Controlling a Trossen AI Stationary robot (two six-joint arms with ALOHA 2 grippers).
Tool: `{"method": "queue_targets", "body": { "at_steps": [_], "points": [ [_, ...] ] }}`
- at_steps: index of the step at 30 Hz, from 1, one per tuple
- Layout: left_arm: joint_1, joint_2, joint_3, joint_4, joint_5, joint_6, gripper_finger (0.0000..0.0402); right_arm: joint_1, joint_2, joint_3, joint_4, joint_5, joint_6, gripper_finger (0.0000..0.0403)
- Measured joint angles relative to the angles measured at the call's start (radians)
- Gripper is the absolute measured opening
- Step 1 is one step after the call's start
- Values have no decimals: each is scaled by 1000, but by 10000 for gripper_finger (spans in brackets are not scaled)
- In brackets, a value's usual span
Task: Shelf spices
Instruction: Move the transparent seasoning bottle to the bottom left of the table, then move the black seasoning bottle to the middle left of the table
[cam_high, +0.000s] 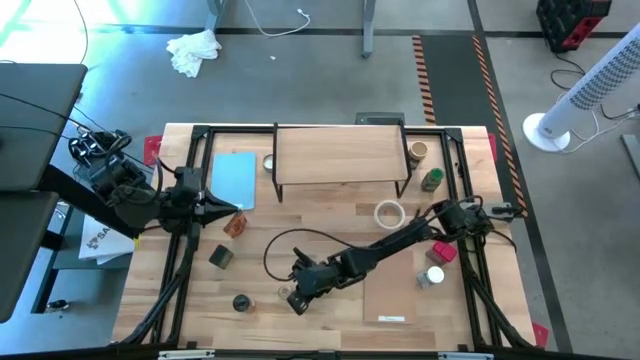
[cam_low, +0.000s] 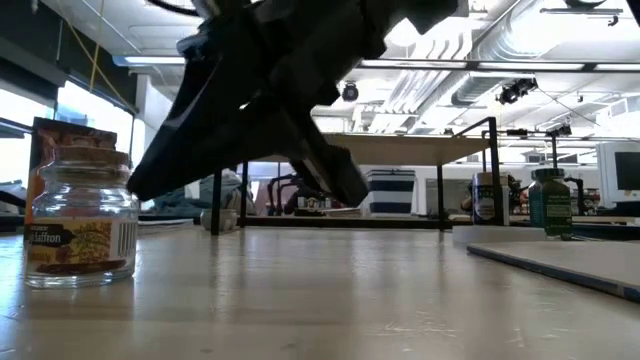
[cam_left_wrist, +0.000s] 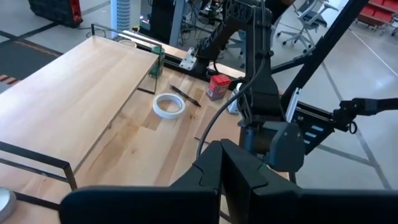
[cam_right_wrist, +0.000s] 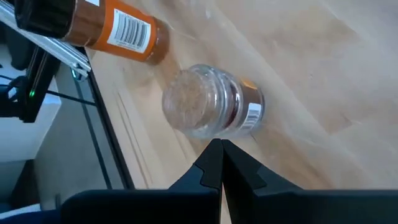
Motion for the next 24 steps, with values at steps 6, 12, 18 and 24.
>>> {"method": "queue_targets", "body": {
  "at_steps": [6, 12, 18, 24],
  "points": [
    [0, -3, 0, 1, -25, 0, 0, -44, 26, 2, 169, 45, -3, 0],
    [0, -3, 0, 1, -32, -7, 0, -84, 68, 2, 306, 40, 22, 0],
    [0, -3, 0, -1, -36, -1, 0, -123, 22, 1, 301, -52, -78, 0],
    [0, -2, 0, -1, -41, 11, 0, -83, -61, 1, 233, -181, -206, 0]
  ]
}}
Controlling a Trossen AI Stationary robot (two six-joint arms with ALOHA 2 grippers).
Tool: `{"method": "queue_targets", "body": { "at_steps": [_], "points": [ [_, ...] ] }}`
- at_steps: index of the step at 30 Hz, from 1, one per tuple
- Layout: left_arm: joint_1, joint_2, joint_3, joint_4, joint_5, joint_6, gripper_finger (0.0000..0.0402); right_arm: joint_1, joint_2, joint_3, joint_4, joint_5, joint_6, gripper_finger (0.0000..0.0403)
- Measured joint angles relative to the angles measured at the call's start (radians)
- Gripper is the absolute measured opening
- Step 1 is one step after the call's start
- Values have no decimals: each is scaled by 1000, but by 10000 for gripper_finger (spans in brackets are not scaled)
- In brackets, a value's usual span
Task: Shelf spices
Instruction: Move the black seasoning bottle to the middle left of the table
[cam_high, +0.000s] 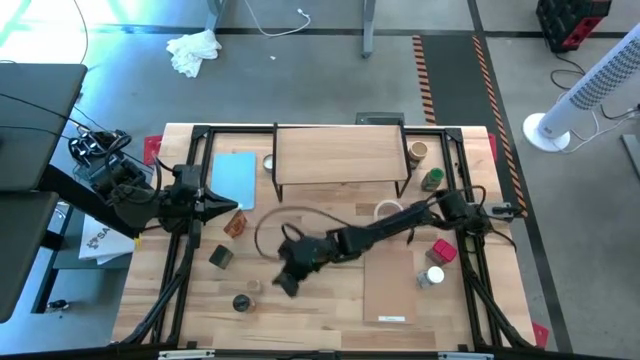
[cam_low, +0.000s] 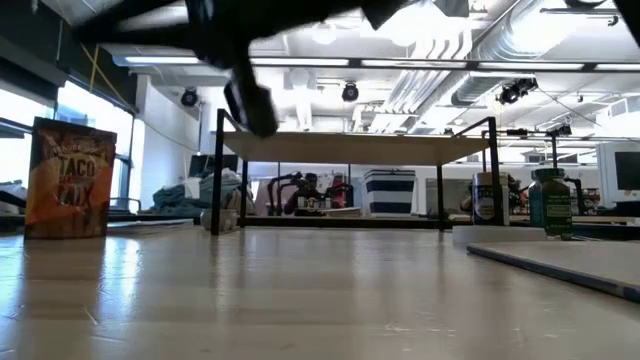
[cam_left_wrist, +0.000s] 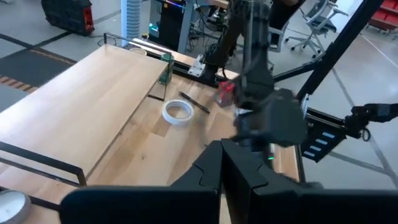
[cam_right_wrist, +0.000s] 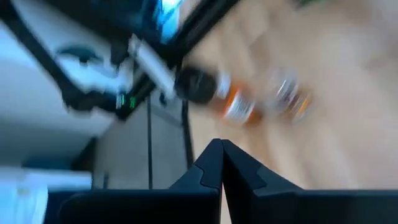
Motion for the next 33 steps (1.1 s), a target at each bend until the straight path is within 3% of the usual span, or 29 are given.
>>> {"method": "queue_targets", "body": {
  "at_steps": [2, 7, 11, 13, 19, 27, 33],
  "points": [
    [1, 17, 0, -2, 76, -29, 0, 26, -9, 0, -21, -4, -5, 0],
    [-44, 121, -2, -28, 388, -102, 0, 64, -84, -1, -87, 82, -4, 0],
    [-129, 224, 1, -9, 648, -196, 0, 76, -195, -1, -282, 168, -89, 0],
    [-197, 289, -1, 16, 723, -254, 0, 74, -258, -1, -402, 222, -139, 0],
    [-347, 498, 0, 90, 656, -376, 0, 48, -386, -1, -612, 332, -200, 0],
    [-368, 759, 0, 197, 613, -586, 0, 36, -426, -1, -650, 324, -251, 0],
    [-373, 816, -1, 209, 434, -789, 0, 39, -426, -1, -663, 313, -289, 0]
  ]
}}
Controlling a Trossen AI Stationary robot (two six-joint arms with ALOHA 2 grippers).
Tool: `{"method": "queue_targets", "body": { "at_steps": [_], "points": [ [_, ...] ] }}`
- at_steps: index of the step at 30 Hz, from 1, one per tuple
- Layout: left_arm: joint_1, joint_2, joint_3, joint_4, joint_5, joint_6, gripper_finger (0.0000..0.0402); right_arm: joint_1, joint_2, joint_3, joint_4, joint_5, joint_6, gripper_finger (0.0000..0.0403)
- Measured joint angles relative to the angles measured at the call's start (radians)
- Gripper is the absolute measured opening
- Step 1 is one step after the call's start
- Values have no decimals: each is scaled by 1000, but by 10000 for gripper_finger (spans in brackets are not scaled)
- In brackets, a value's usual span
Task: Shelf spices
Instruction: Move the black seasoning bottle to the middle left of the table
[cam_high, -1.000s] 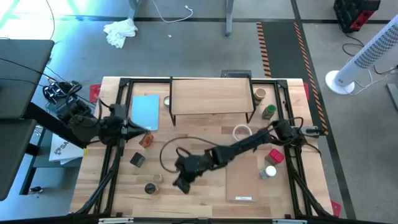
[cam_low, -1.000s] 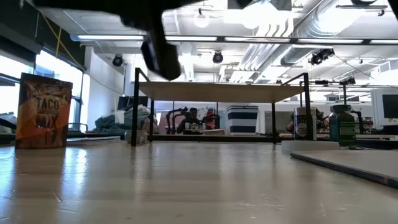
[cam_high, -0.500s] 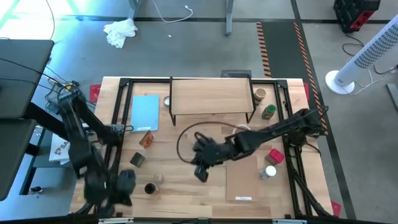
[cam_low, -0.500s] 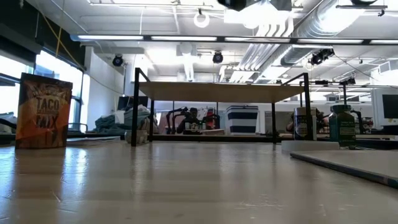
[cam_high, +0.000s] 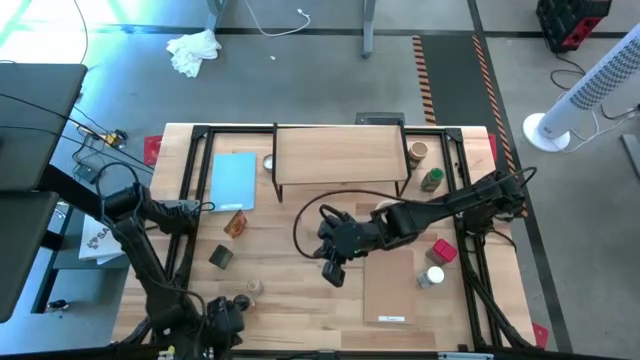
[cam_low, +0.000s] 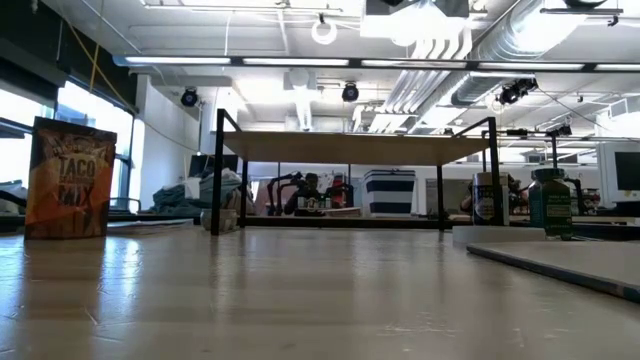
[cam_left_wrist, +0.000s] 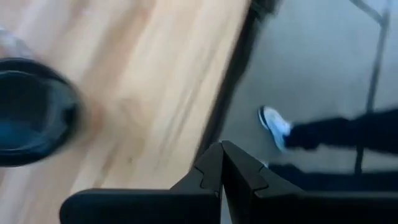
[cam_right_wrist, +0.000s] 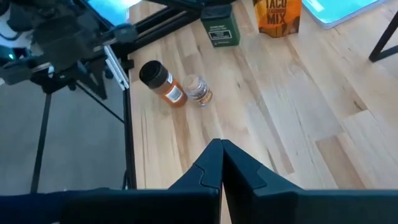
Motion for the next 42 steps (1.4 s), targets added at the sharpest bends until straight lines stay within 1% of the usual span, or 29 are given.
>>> {"method": "queue_targets", "body": {
  "at_steps": [2, 4, 8, 16, 19, 25, 29, 33, 37, 42],
  "points": [
    [-1, 2, 1, -38, -24, -53, 0, 0, 0, 0, -3, -1, -6, 0],
    [-1, 2, 1, -116, -28, -97, 0, 0, 0, 0, -7, -1, -6, 0],
    [-1, 2, 1, -212, -24, -131, 0, 0, 0, 0, -10, -20, -10, 0],
    [29, 2, -6, -220, -83, -176, 0, 0, 0, 0, -17, -28, -33, 0],
    [45, 5, -6, -197, -80, -162, 0, 0, 1, 0, -17, -28, -49, 0],
    [74, 43, -6, -227, -70, -163, 0, 0, 1, 0, -32, -28, -51, 0],
    [96, 73, -7, -280, -50, -212, 0, 1, -5, 0, -46, -28, -50, 0],
    [112, 73, -6, -335, -66, -227, 0, 5, -29, 0, -97, -25, -43, 0],
    [132, 70, -6, -432, -77, -235, 0, 11, -57, 0, -135, -17, -21, 0],
    [146, 70, -6, -509, -81, -251, 0, 32, -94, 0, -173, 22, 3, 0]
  ]
}}
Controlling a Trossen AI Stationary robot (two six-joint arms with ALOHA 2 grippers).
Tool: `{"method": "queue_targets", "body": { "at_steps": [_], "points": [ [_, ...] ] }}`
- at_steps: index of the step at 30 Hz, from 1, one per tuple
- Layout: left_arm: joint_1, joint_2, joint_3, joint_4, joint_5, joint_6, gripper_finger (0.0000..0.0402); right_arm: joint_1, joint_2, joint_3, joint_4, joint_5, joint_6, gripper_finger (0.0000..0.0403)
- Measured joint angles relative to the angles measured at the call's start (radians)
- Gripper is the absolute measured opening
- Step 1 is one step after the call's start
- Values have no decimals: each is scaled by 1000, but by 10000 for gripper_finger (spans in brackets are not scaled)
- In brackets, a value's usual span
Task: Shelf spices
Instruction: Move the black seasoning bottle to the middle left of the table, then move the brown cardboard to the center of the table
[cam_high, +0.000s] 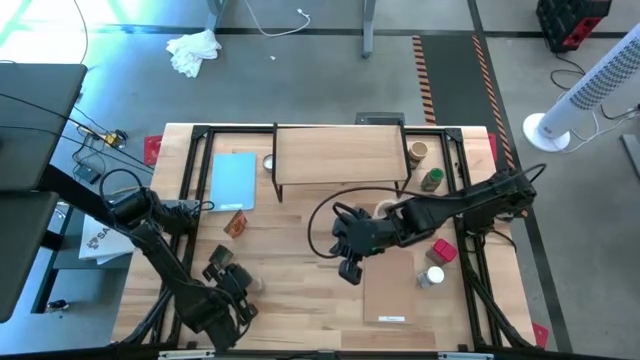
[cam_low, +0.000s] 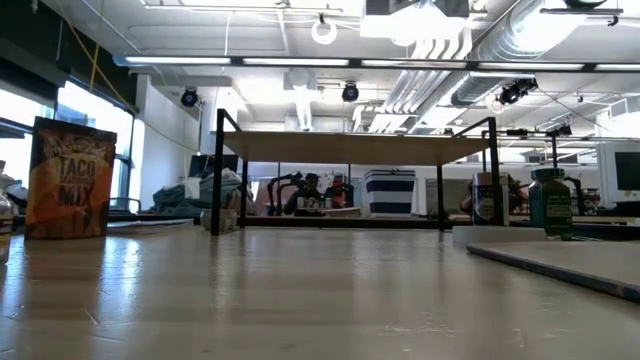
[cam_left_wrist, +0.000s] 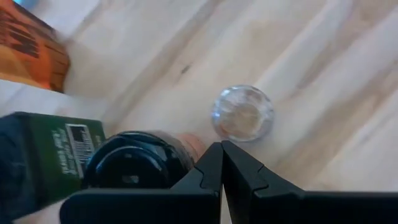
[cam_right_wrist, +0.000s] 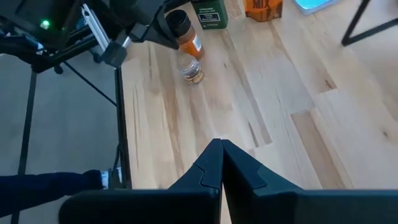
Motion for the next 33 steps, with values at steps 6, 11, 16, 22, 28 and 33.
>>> {"method": "queue_targets", "body": {
  "at_steps": [6, 11, 16, 22, 28, 33],
  "points": [
    [7, -17, 6, -109, -12, -3, 0, 38, -39, 0, -49, 43, 52, 0],
    [-4, -105, 41, -129, -88, -2, 0, 121, -49, 0, -144, 12, 141, 0],
    [-9, -208, 64, -129, -134, -2, 0, 210, -48, -72, -365, 59, 420, 0],
    [14, -320, 84, -167, -309, -7, 0, 226, -45, -352, -263, -118, 692, 0],
    [80, -385, 84, -214, -315, 45, 0, 208, -45, -598, -77, -240, 870, 0],
    [101, -402, 84, -213, -314, 74, 0, 208, -45, -689, 128, -262, 943, 0]
  ]
}}
